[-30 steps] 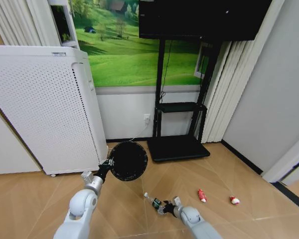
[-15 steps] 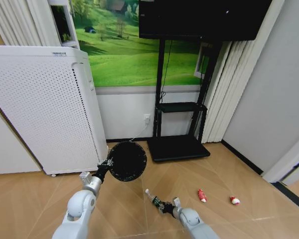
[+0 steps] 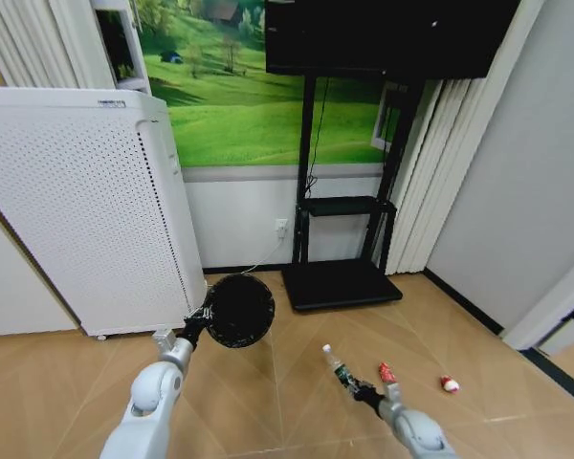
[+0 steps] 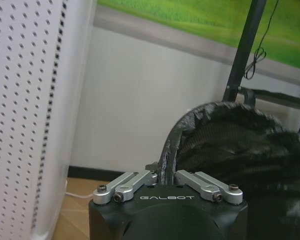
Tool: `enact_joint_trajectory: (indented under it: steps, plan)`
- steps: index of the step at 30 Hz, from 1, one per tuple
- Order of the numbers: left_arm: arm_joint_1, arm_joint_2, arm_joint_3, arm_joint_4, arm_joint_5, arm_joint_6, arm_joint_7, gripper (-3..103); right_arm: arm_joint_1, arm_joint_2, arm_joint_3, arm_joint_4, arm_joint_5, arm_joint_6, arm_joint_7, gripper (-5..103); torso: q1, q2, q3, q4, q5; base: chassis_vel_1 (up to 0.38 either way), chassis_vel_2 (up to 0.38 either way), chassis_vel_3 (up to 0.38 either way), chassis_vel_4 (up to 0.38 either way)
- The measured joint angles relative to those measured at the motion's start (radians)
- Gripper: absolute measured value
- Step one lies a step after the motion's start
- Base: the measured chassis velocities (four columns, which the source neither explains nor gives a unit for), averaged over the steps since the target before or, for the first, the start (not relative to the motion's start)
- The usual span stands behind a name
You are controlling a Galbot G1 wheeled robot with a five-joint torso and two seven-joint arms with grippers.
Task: Pick up the trash bin and place the garbage on the floor into it.
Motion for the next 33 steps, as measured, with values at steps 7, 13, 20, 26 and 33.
enact_joint_trajectory:
  steps: [7, 13, 20, 26, 33]
  plan:
    - [-0.064, 0.039, 0.109, 0.076, -0.027, 0.016, -0.021, 3, -0.055, 0.016, 0.114, 0.337, 0.089, 0.016, -0.002, 31, 0.0, 0.0, 0.0, 0.0013, 0.0016, 0.0, 0.0, 0.0, 0.0]
    - [-0.155, 0.021, 0.223, 0.164, -0.023, 0.018, -0.028, 3, -0.06, 0.021, 0.117, 0.483, 0.095, -0.015, 0.012, 31, 0.0, 0.0, 0.0, -0.0001, 0.0008, 0.0, 0.0, 0.0, 0.0]
    - [-0.303, -0.074, 0.395, 0.315, 0.017, -0.004, -0.024, 3, -0.028, 0.023, 0.05, 0.608, 0.1, -0.101, 0.03, 31, 0.0, 0.0, 0.0, 0.0005, 0.0012, 0.0, 0.0, 0.0, 0.0]
    - [-0.36, -0.131, 0.449, 0.391, 0.04, -0.017, -0.025, 3, -0.023, 0.029, 0.001, 0.617, 0.072, -0.113, 0.033, 31, 0.0, 0.0, 0.0, 0.0002, 0.0012, 0.0, 0.0, 0.0, 0.0]
    - [-0.375, -0.178, 0.484, 0.426, 0.059, -0.023, -0.033, 3, 0.035, 0.057, -0.079, 0.497, 0.0, -0.093, 0.031, 31, 0.0, 0.0, 0.0, 0.0006, 0.0012, 0.0, 0.0, 0.0, 0.0]
